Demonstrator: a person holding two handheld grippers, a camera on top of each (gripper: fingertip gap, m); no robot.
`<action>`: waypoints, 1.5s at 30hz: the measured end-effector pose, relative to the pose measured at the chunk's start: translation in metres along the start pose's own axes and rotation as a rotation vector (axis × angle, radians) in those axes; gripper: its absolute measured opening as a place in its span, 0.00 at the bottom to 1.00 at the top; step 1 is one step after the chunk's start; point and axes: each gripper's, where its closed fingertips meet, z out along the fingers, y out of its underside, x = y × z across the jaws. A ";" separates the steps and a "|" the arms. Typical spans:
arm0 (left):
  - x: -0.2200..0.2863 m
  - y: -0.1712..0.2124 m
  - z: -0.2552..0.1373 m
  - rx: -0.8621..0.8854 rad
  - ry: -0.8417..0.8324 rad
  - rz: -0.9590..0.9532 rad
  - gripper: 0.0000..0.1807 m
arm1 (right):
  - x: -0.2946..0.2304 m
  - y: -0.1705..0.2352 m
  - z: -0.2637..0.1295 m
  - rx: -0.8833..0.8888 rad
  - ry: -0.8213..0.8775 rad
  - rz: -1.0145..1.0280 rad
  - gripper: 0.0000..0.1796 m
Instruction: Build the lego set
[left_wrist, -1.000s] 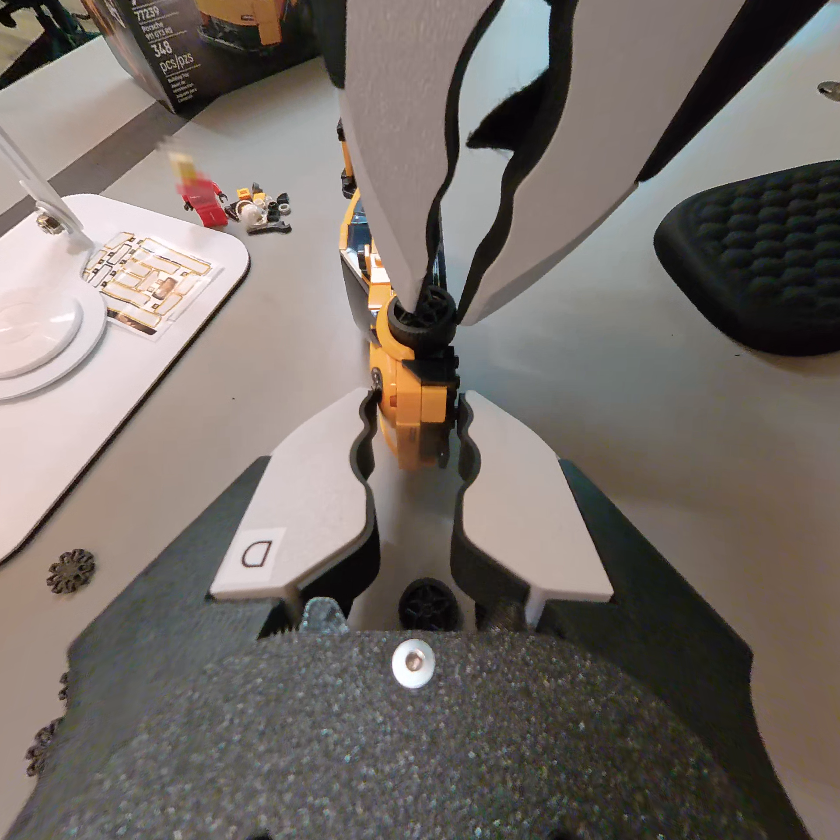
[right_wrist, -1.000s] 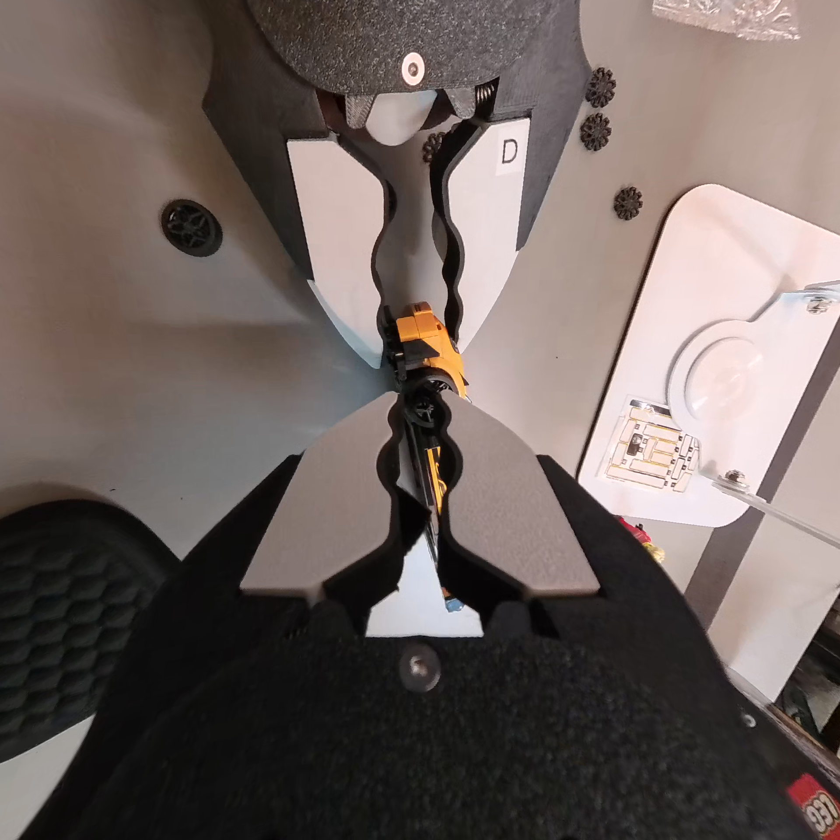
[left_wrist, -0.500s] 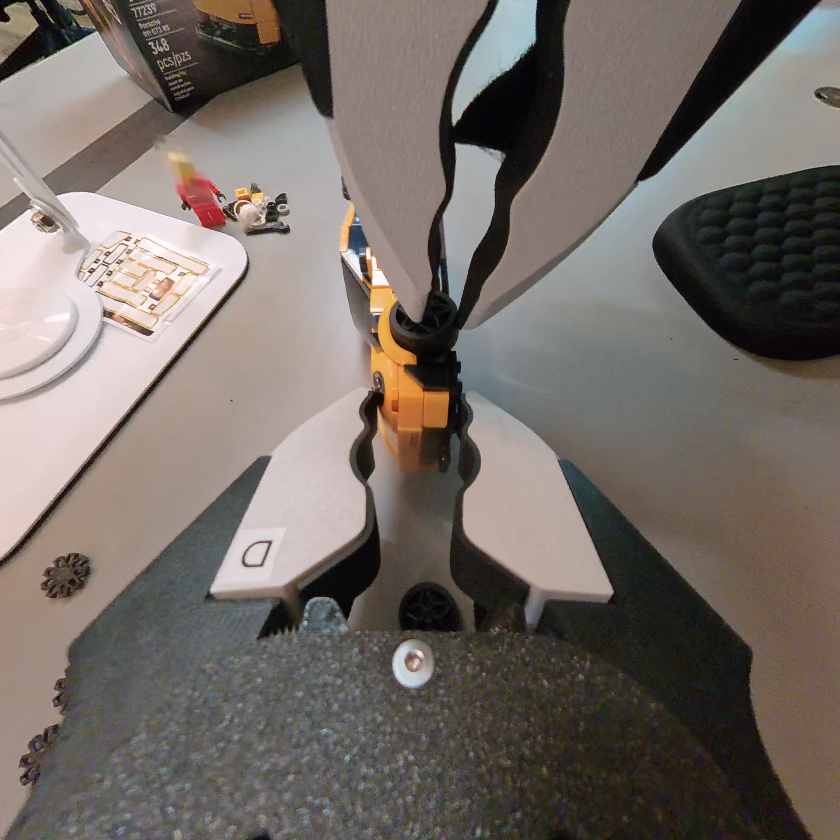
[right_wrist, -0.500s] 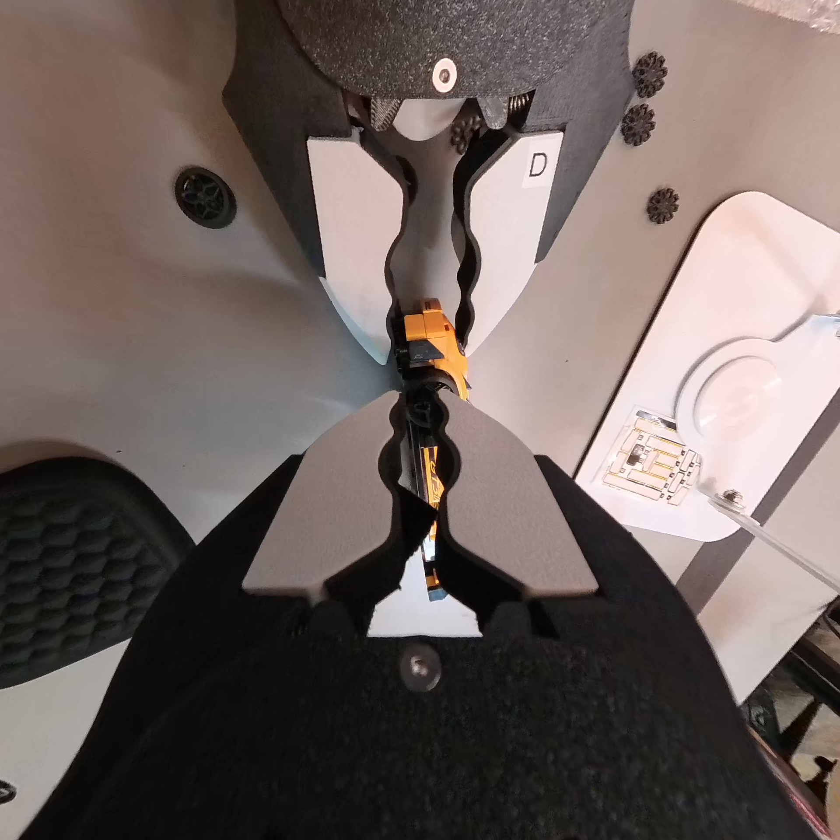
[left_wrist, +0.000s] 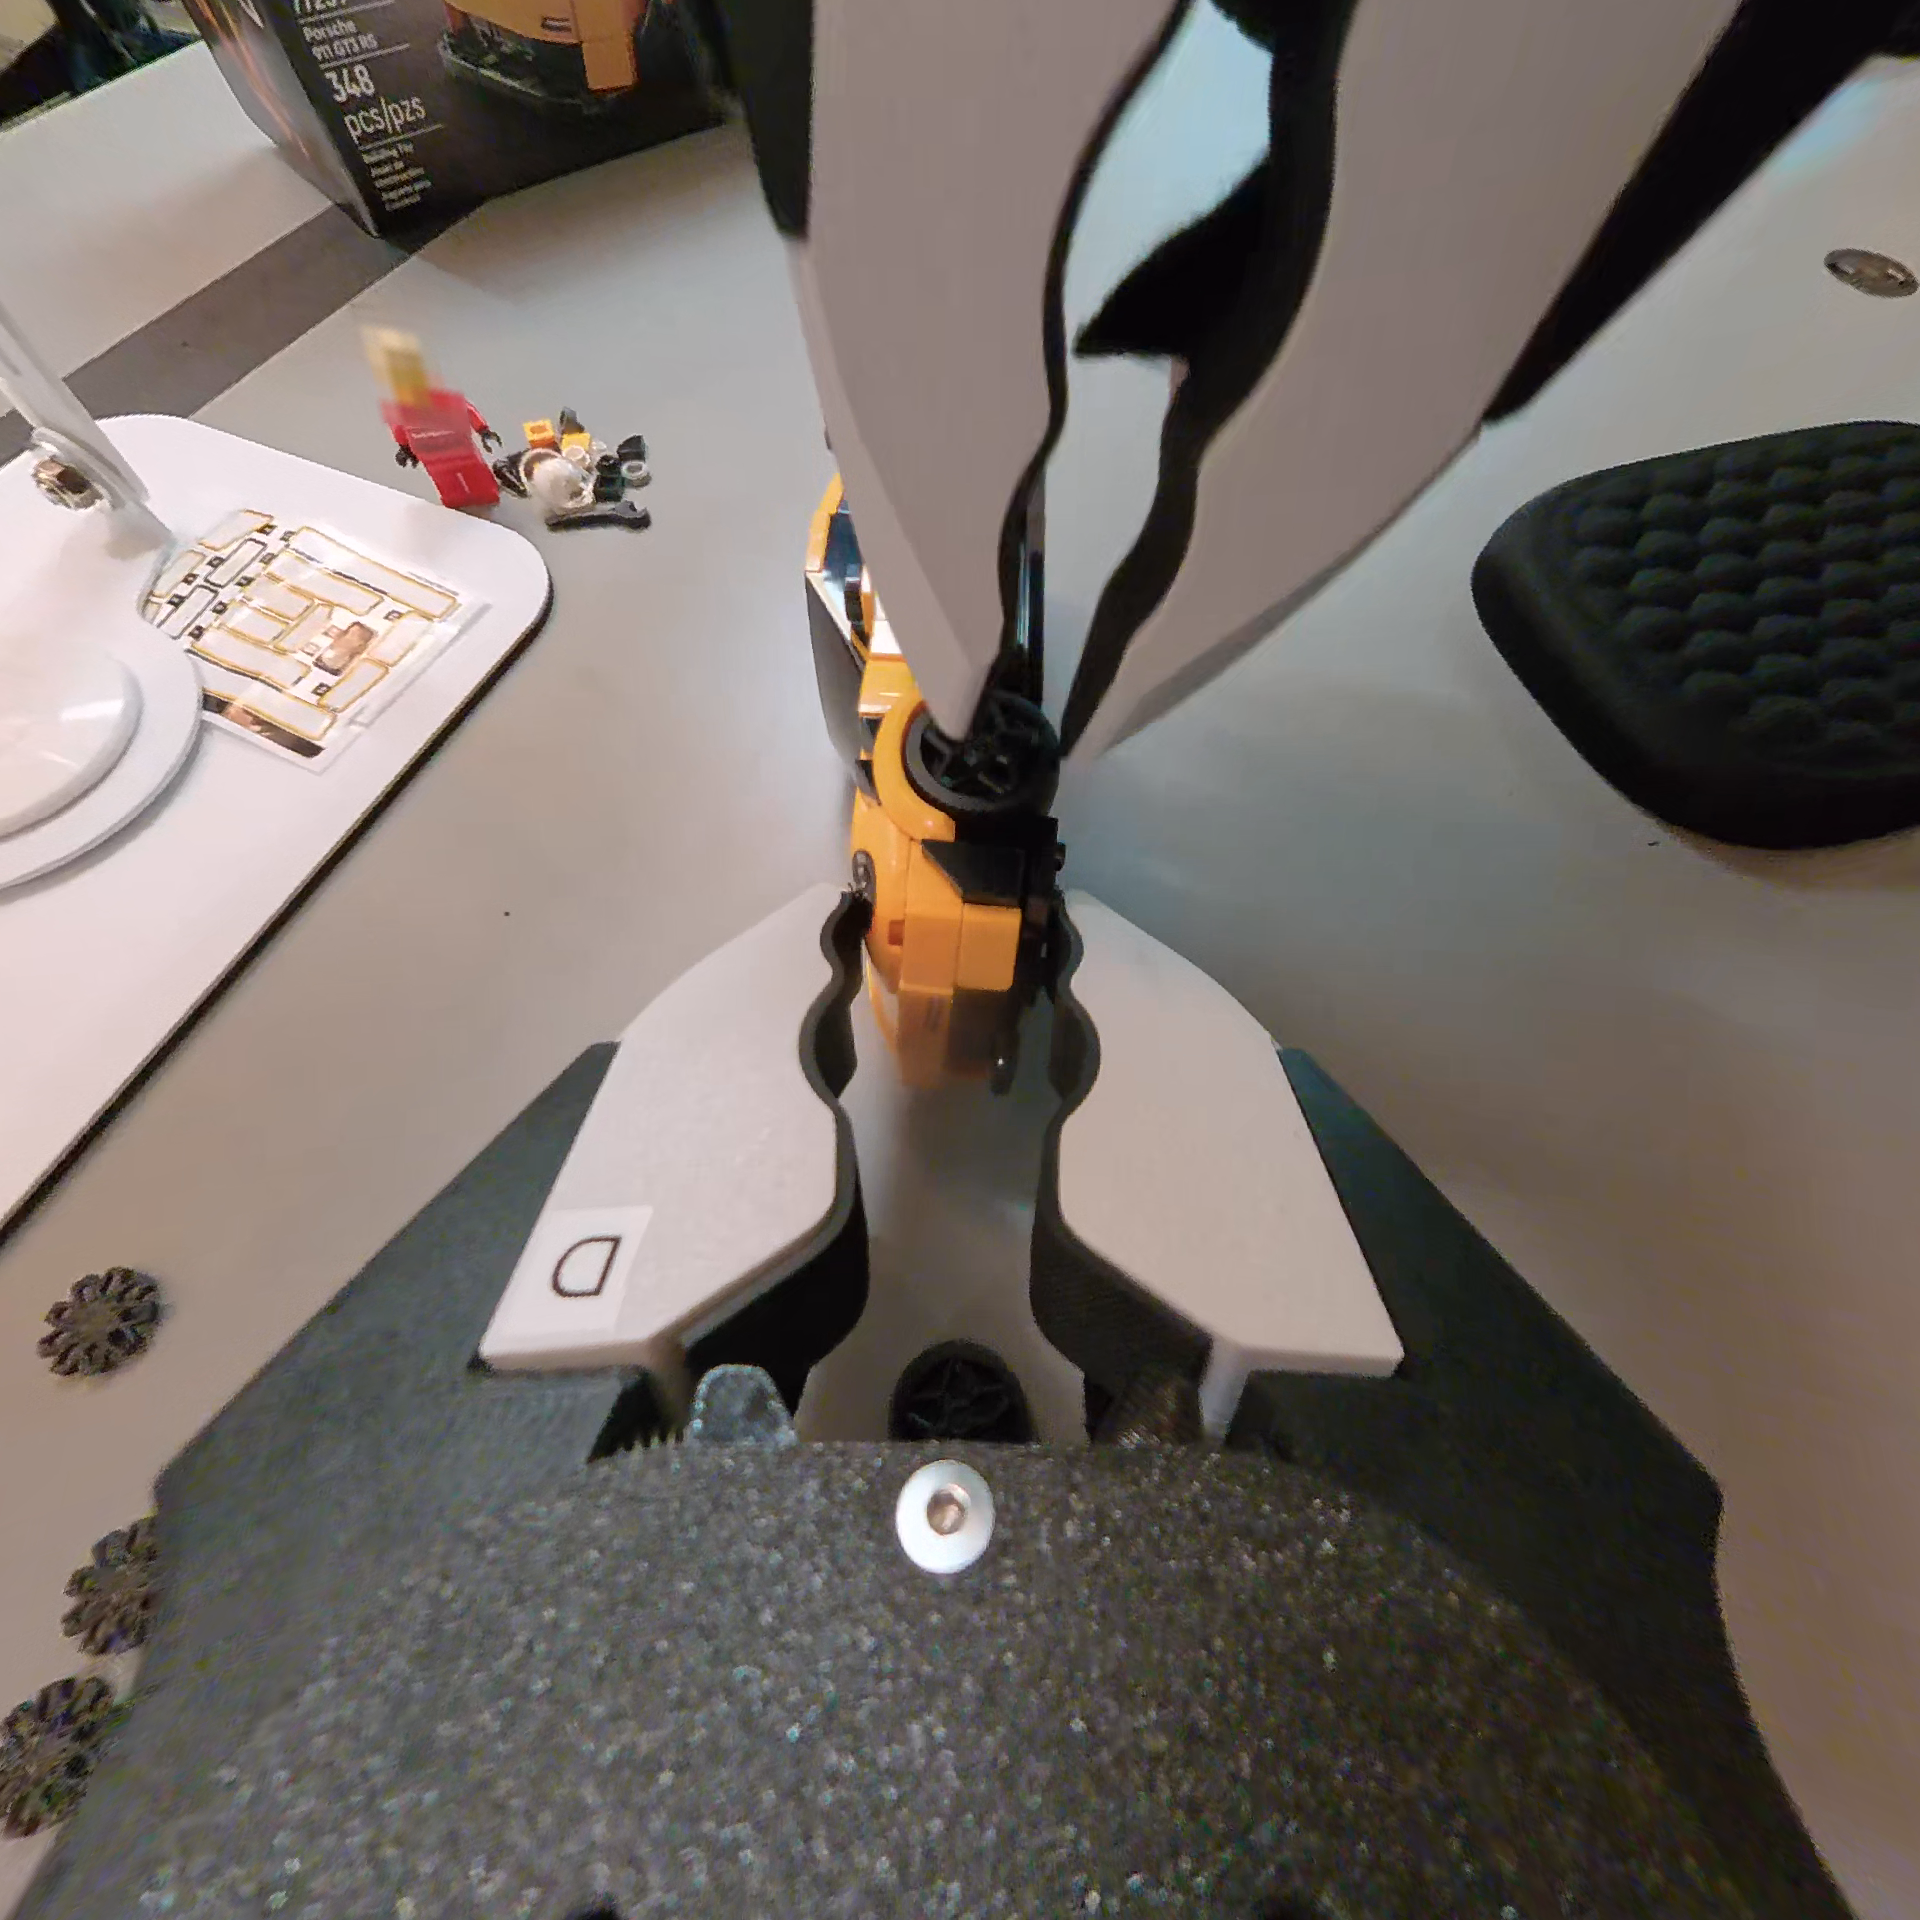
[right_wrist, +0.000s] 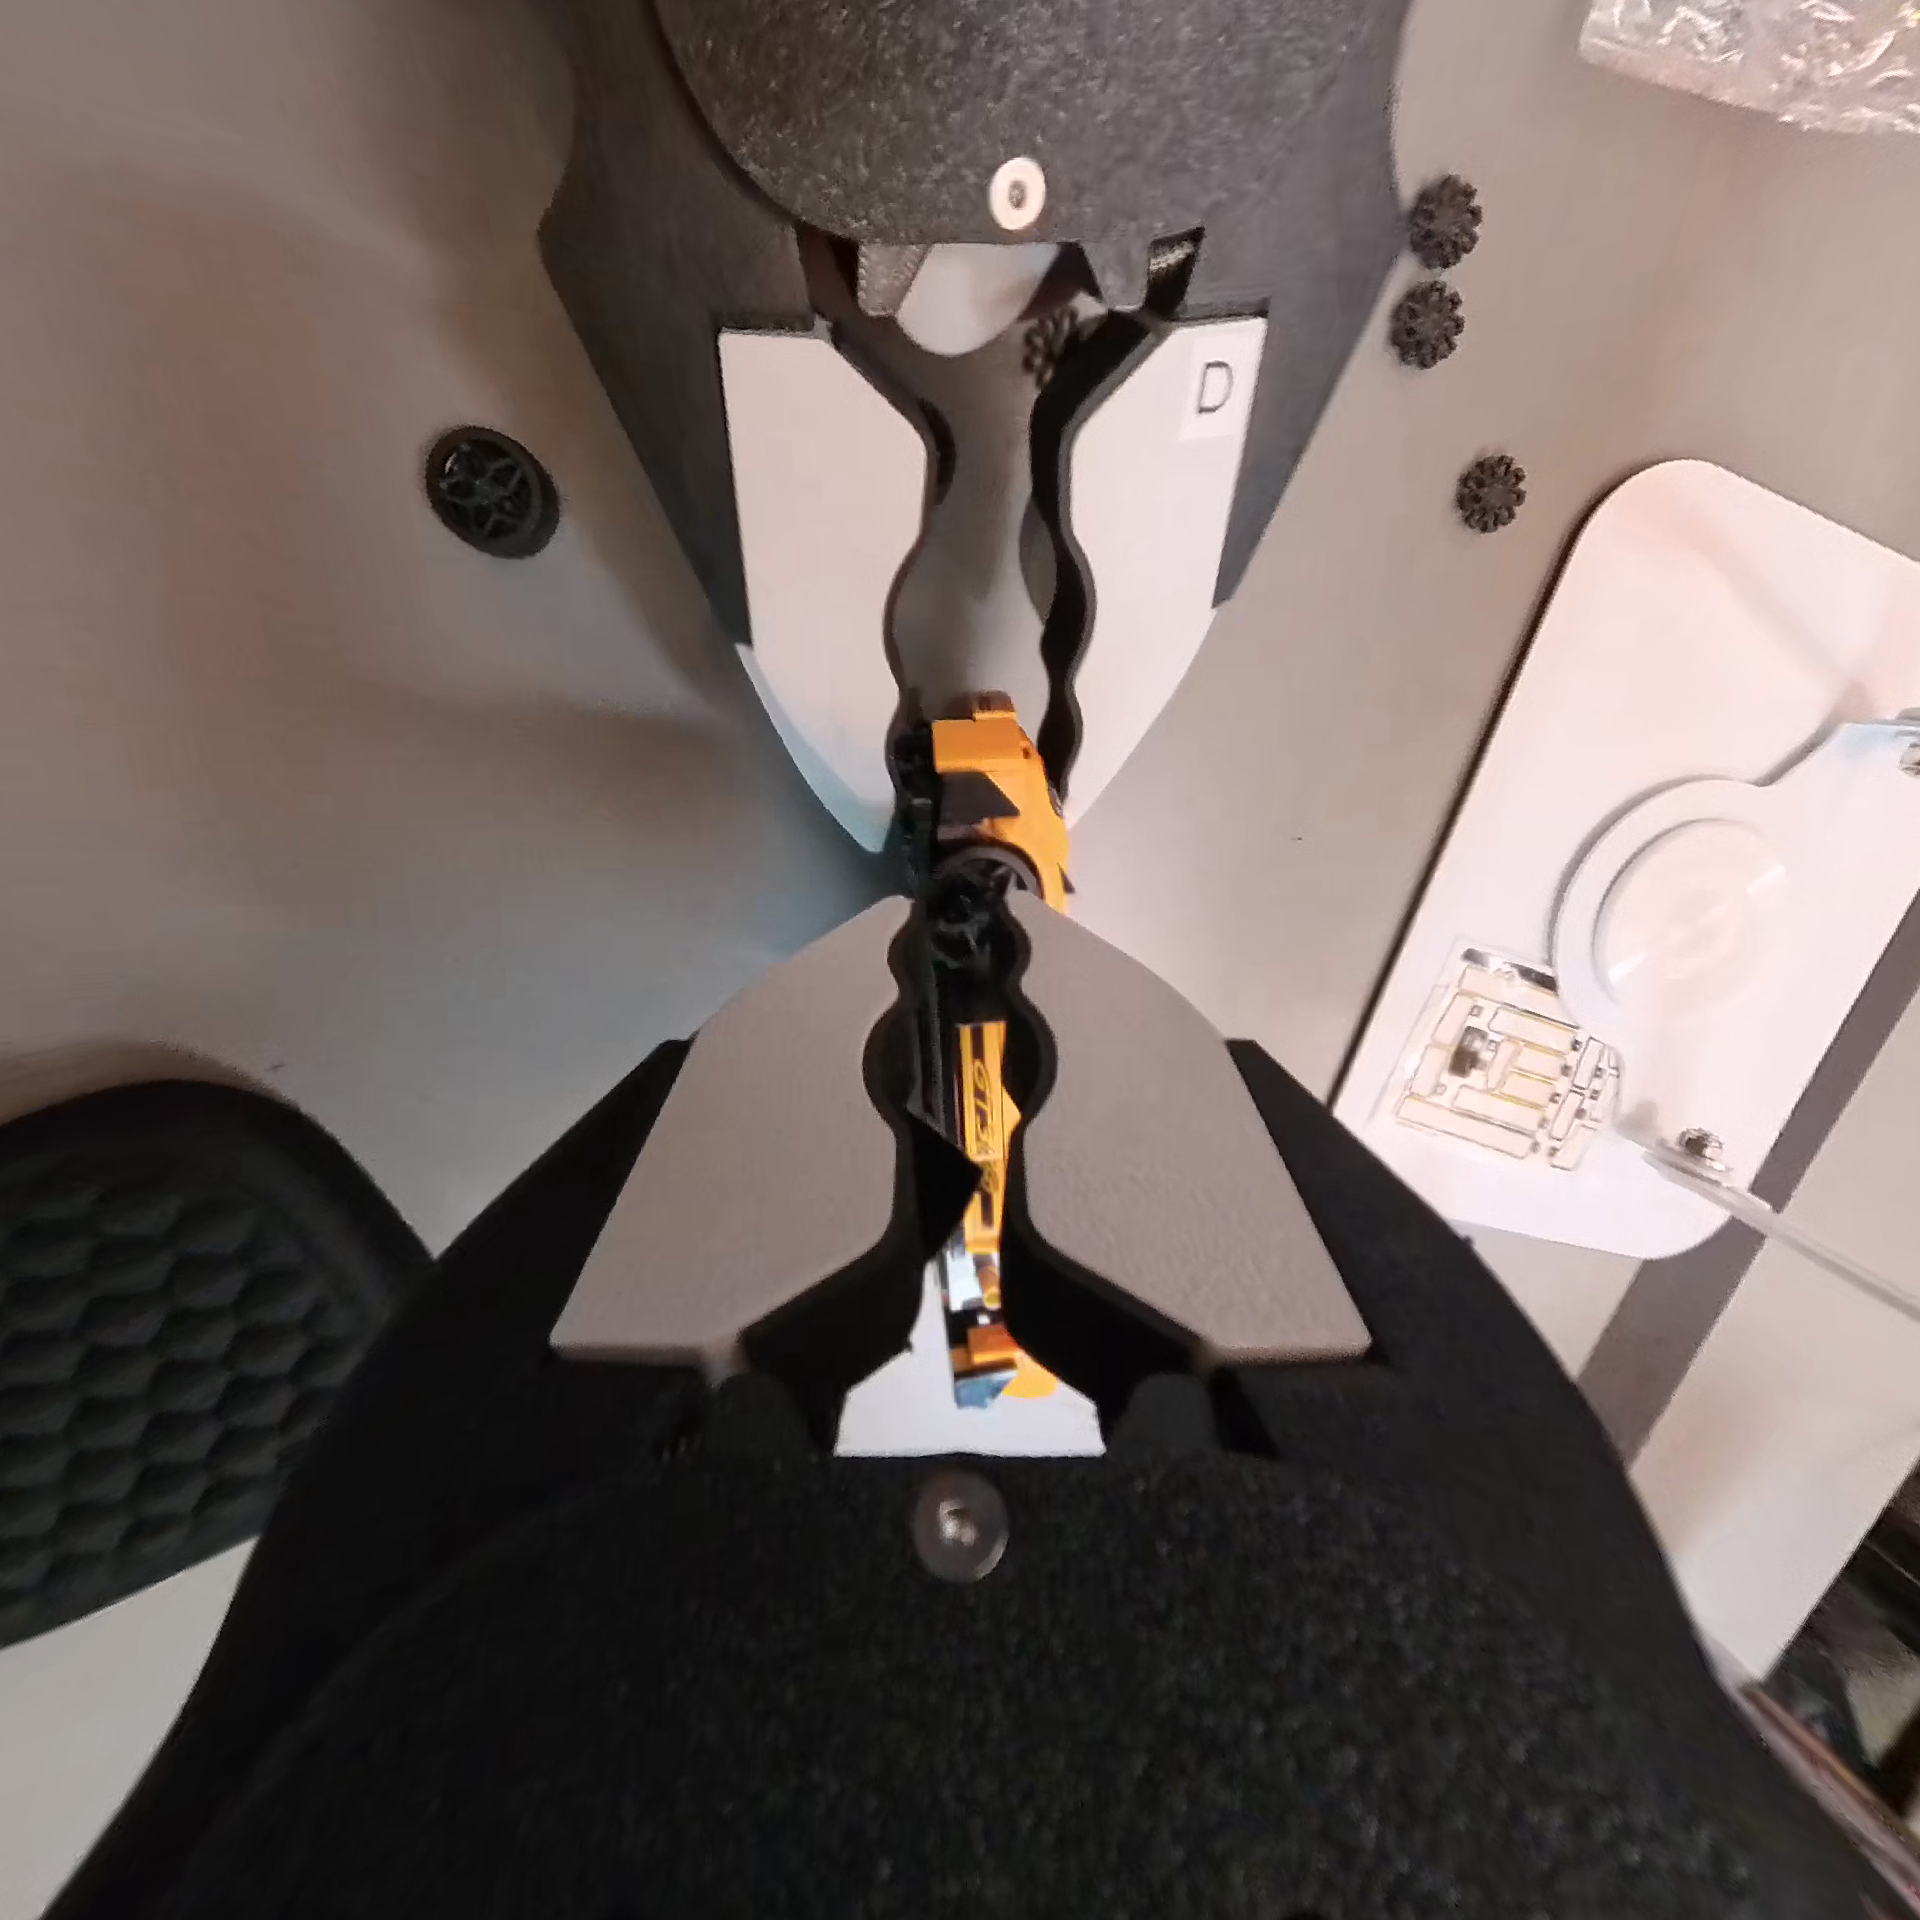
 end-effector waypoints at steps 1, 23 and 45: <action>0.001 0.000 0.000 0.001 -0.005 0.011 0.19 | 0.000 0.000 -0.004 0.021 0.001 0.015 0.06; 0.002 -0.001 -0.006 0.035 -0.002 0.053 0.18 | -0.066 0.026 -0.013 0.637 0.299 0.410 0.13; 0.001 -0.002 -0.008 0.049 0.000 0.083 0.18 | -0.066 0.018 -0.001 0.734 0.214 0.461 0.12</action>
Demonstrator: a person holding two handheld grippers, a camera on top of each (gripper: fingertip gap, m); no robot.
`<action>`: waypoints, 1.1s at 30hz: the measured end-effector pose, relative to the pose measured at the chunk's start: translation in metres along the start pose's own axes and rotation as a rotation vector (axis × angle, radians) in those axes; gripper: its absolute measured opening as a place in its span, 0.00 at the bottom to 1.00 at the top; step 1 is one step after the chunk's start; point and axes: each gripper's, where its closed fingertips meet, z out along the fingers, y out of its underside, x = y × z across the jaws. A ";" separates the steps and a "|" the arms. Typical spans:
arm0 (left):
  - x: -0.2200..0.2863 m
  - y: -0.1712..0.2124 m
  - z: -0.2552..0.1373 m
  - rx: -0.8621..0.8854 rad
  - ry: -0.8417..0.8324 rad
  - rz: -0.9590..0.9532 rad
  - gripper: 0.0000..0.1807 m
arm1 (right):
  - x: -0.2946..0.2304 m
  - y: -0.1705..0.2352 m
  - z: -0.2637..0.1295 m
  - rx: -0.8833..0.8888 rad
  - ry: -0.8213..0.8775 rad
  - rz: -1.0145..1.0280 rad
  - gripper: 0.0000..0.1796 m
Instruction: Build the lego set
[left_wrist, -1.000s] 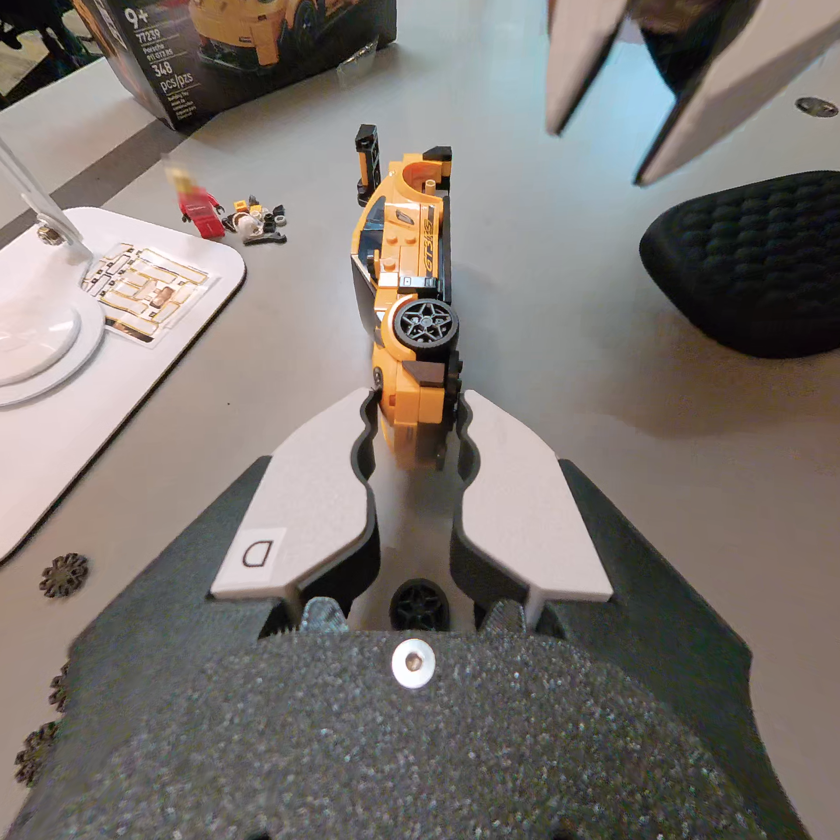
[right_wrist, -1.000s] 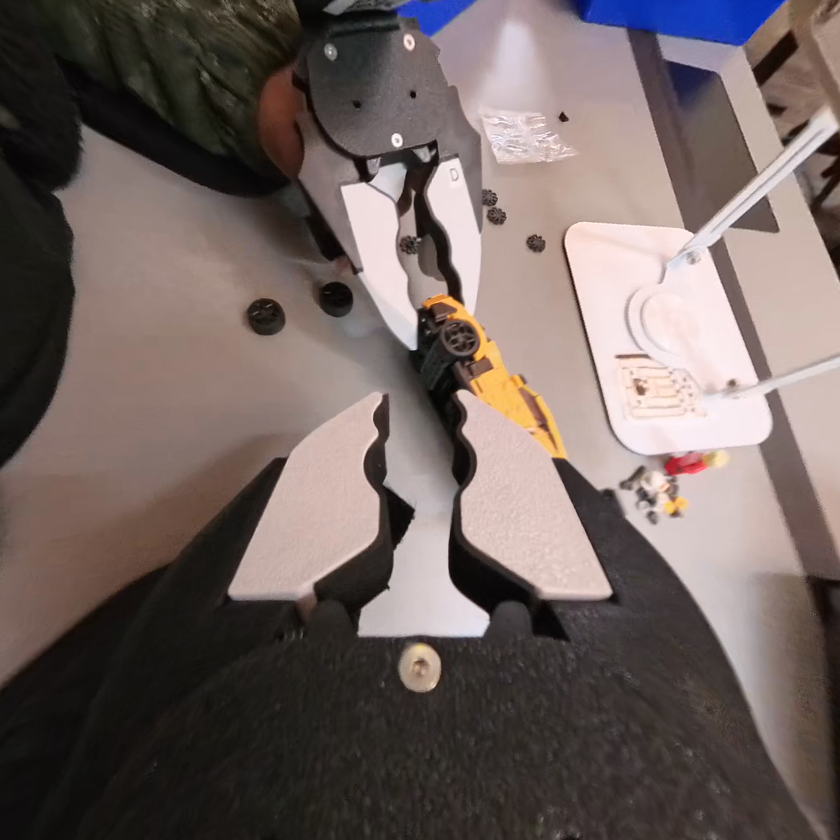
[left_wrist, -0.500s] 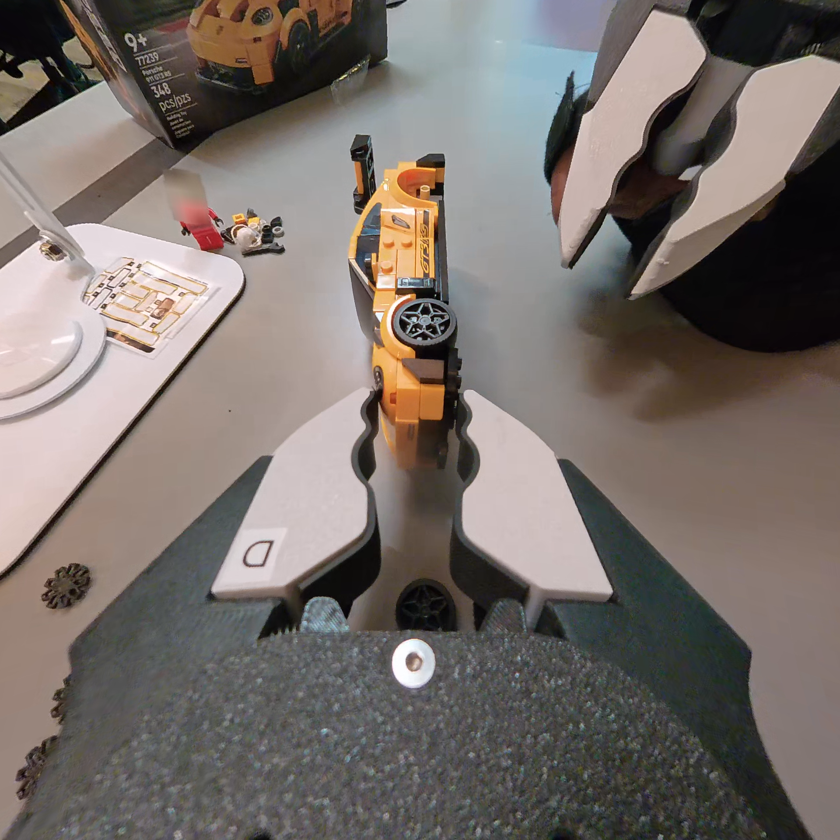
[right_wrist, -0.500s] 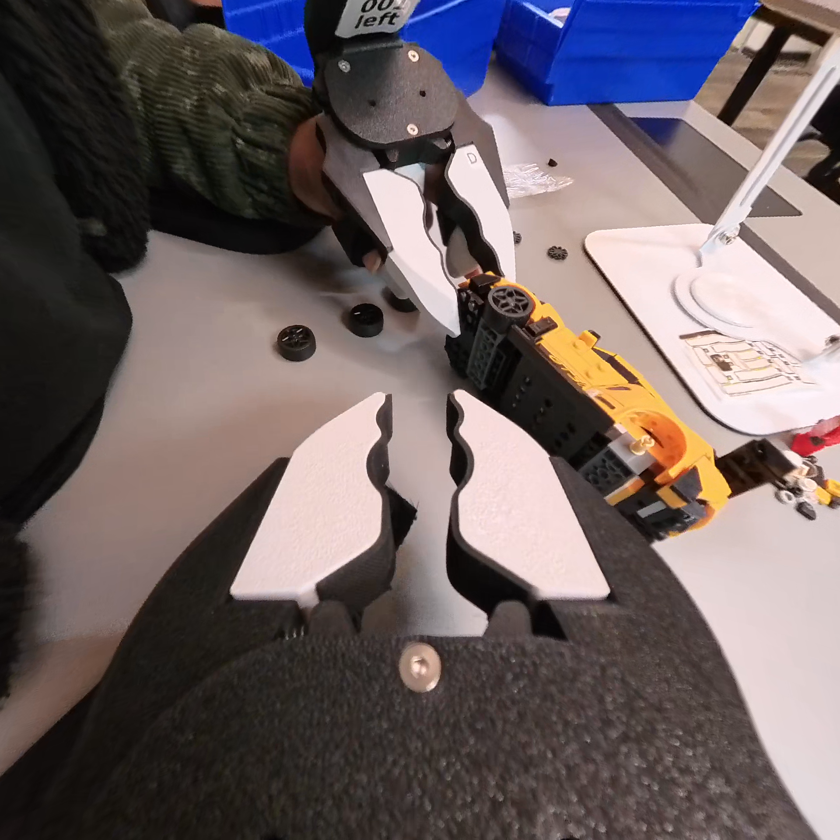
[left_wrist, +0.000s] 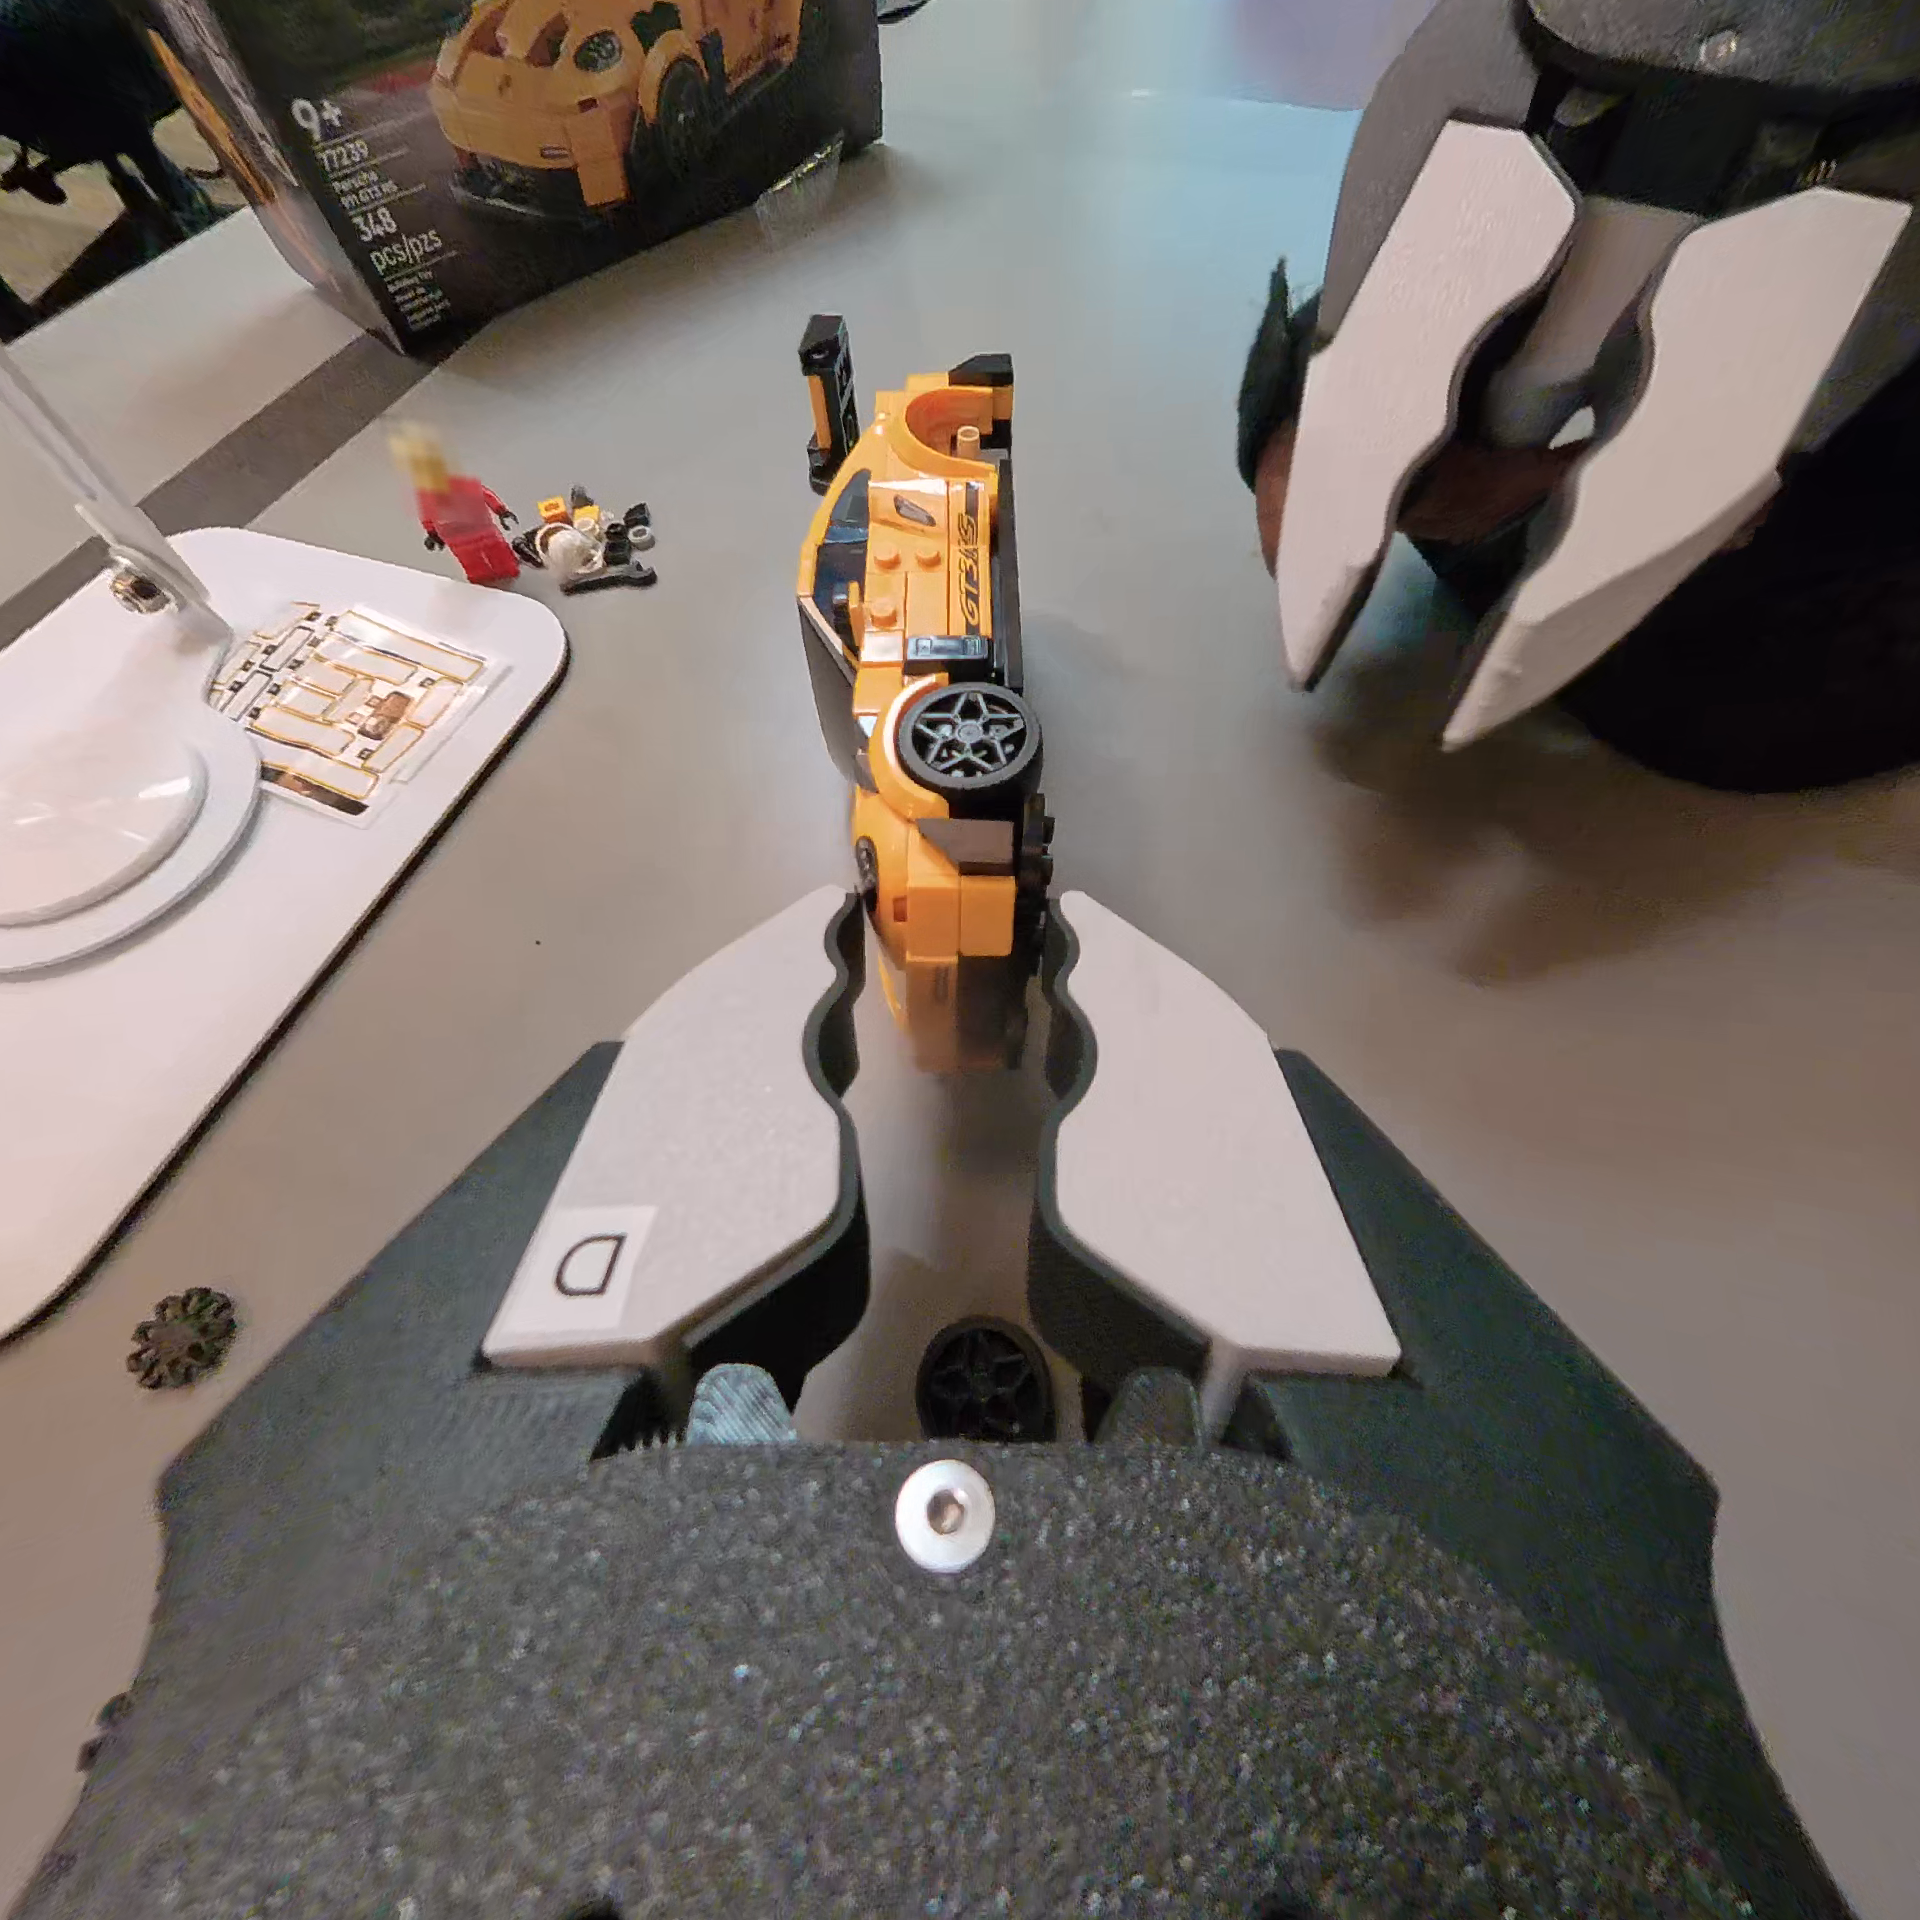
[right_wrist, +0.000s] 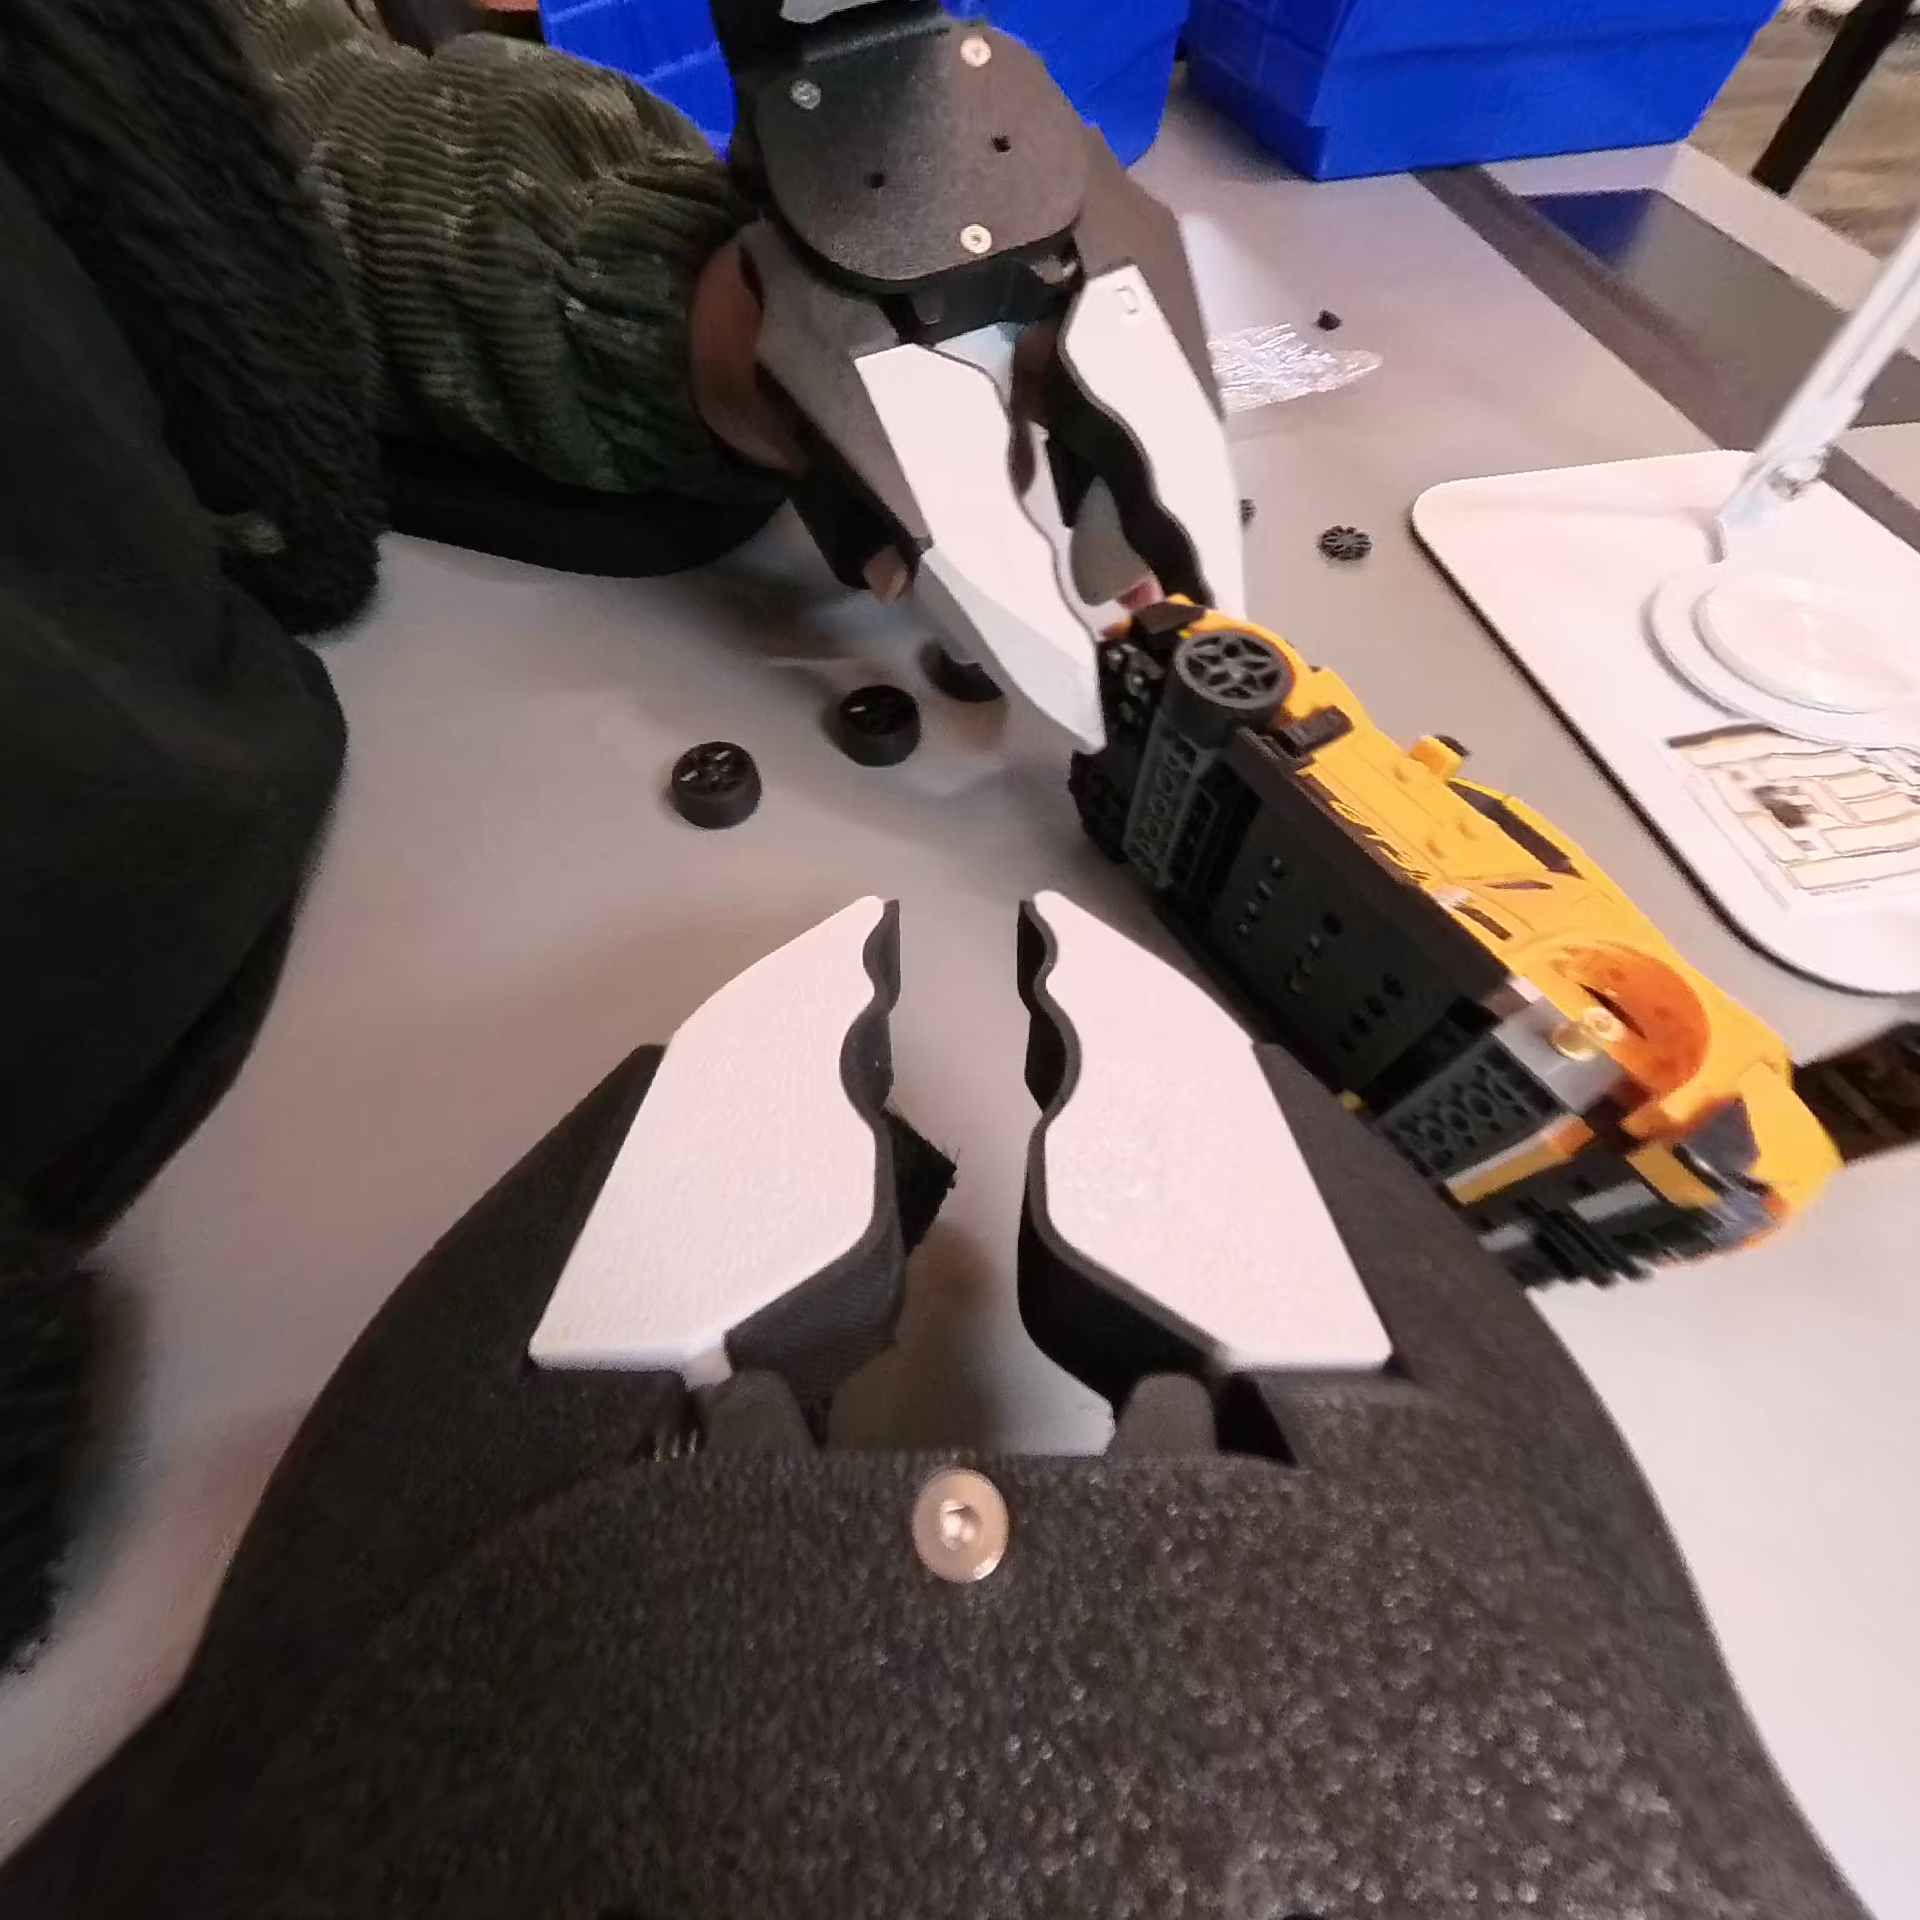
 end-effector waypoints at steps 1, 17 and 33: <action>0.000 -0.001 -0.001 0.006 0.008 -0.010 0.18 | -0.005 -0.002 0.004 -0.014 -0.014 0.003 0.12; -0.002 -0.016 -0.033 0.100 0.061 -0.056 0.19 | -0.069 0.010 0.090 -0.362 -0.128 -0.172 0.13; 0.003 -0.014 0.001 -0.011 0.038 0.009 0.27 | 0.083 -0.016 -0.054 -0.260 0.246 -0.083 0.13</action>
